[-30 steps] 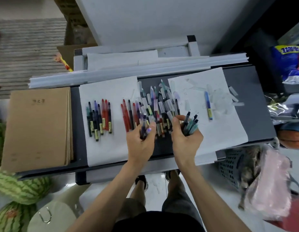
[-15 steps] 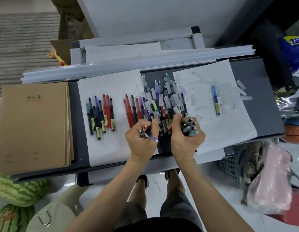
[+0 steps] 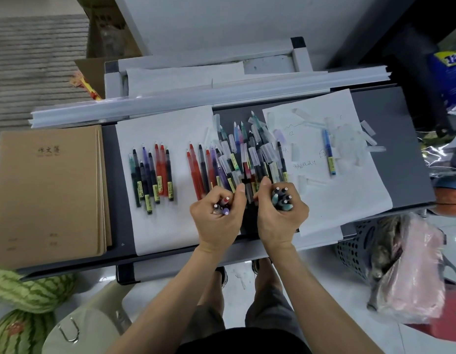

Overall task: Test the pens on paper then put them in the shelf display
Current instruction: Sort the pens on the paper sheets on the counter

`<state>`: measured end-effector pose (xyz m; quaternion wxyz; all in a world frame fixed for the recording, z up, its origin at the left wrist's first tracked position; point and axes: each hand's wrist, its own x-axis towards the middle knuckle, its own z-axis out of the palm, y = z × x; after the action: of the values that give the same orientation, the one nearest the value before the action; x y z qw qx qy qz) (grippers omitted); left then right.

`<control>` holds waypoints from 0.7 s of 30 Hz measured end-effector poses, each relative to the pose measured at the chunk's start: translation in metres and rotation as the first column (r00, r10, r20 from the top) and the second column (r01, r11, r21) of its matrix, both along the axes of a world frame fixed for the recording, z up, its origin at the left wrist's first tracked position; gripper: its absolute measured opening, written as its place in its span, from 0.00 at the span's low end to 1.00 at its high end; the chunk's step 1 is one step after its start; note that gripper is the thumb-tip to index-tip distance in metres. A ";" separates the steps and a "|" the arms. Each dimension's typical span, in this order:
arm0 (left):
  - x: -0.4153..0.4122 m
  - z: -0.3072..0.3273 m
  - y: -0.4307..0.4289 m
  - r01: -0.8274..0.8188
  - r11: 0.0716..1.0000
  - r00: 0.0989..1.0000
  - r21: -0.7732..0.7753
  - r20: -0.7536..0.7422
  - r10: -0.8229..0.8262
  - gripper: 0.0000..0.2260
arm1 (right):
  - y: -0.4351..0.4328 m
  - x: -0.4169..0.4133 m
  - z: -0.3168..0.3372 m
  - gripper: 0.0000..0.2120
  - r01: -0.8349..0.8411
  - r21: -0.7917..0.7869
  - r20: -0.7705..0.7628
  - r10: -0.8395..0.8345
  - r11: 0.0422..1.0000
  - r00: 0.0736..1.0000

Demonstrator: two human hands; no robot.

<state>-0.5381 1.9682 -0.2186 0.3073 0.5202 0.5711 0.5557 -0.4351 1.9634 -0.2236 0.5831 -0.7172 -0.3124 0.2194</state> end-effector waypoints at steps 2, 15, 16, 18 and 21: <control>0.000 0.003 -0.001 0.015 0.999 1.000 -0.028 0.004 -0.015 0.18 | -0.001 0.001 0.000 0.14 -0.010 -0.043 -0.041 0.008 0.999 0.999; -0.059 0.055 0.020 0.078 0.829 0.992 -0.554 0.129 -0.006 0.17 | 0.030 -0.048 0.062 0.27 -0.385 -0.334 -0.283 0.298 0.860 0.912; -0.072 0.056 0.023 0.094 0.791 0.990 -0.604 0.137 -0.012 0.15 | 0.033 -0.057 0.066 0.27 -0.425 -0.376 -0.333 0.309 0.823 0.891; -0.097 0.058 0.030 0.150 0.718 0.978 -0.680 0.210 -0.006 0.14 | 0.041 -0.074 0.071 0.25 -0.516 -0.429 -0.465 0.309 0.741 0.830; -0.132 0.059 0.042 0.176 0.664 0.975 -0.726 0.223 -0.014 0.11 | 0.054 -0.097 0.073 0.20 -0.616 -0.463 -0.577 0.311 0.638 0.755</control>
<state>-0.6701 2.0098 -0.1595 0.5761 0.3215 0.6857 0.3076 -0.5320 2.0175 -0.1502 0.2847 -0.6894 -0.2568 0.6146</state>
